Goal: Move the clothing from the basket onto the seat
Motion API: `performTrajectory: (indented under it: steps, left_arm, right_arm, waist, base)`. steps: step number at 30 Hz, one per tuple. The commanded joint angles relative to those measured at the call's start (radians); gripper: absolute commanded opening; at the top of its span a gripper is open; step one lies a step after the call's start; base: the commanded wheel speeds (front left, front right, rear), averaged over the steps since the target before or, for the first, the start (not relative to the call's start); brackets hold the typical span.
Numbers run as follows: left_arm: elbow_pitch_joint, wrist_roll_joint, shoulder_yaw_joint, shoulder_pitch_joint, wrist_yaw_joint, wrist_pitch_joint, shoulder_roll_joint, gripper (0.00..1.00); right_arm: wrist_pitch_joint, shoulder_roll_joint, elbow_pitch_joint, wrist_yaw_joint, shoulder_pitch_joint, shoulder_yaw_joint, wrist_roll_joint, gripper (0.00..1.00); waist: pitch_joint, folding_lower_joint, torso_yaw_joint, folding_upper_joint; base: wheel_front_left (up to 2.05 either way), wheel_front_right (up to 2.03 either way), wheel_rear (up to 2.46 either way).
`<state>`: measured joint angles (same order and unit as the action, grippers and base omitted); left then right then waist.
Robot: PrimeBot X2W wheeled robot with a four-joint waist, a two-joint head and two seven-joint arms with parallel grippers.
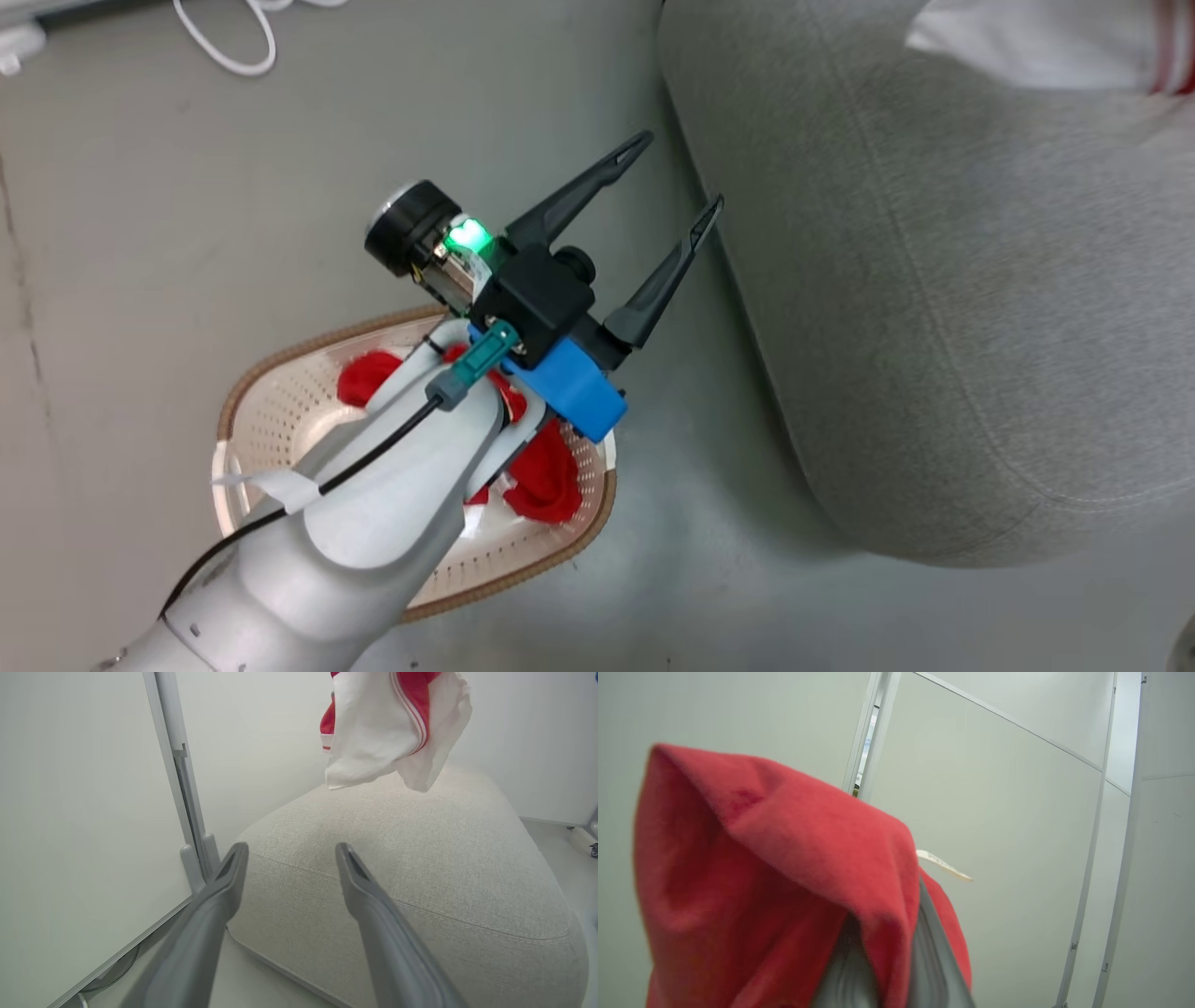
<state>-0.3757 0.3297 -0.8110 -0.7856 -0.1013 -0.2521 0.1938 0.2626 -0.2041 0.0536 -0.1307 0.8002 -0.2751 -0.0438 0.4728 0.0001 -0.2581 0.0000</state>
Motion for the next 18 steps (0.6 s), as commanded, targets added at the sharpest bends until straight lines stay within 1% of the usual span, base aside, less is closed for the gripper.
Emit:
performTrajectory:
  steps: [1, 6, 9, 14, 18]
  left_arm:
    - [0.009, -0.011, 0.002, -0.033, -0.002, 0.003, 0.01, 1.0]
    - [0.019, -0.026, -0.004, -0.073, -0.005, 0.008, 0.026, 1.0]
    - [0.022, -0.03, -0.007, -0.088, -0.005, 0.008, 0.033, 1.0]
    - [0.026, -0.037, -0.016, -0.105, -0.006, 0.008, 0.033, 1.0]
    - [0.027, -0.038, -0.019, -0.108, -0.002, 0.005, 0.036, 1.0]
  right_arm:
    - [0.003, -0.033, -0.002, 0.0, 0.062, -0.038, -0.008, 0.0]
    - [0.003, -0.092, 0.027, 0.0, 0.174, -0.124, -0.029, 0.0]
    - [0.003, -0.124, 0.065, 0.0, 0.212, -0.149, -0.022, 0.0]
    - [0.003, -0.179, 0.188, 0.0, 0.246, -0.164, -0.007, 0.0]
    - [0.004, -0.216, 0.303, 0.0, 0.241, -0.165, 0.01, 0.0]
  waist:
    - [0.097, -0.0001, 0.034, 0.0]
    - [0.182, -0.0001, 0.047, 0.0]
    - [0.218, -0.0001, 0.054, 0.0]
    - [0.26, -0.0001, 0.072, 0.0]
    - [0.275, -0.0001, 0.082, 0.0]
  base:
    - [0.0, 0.0, 0.0]
    - [0.0, 0.0, 0.0]
    - [0.0, 0.0, 0.0]
    - [0.0, 0.0, 0.0]
    - [0.0, 0.0, 0.0]
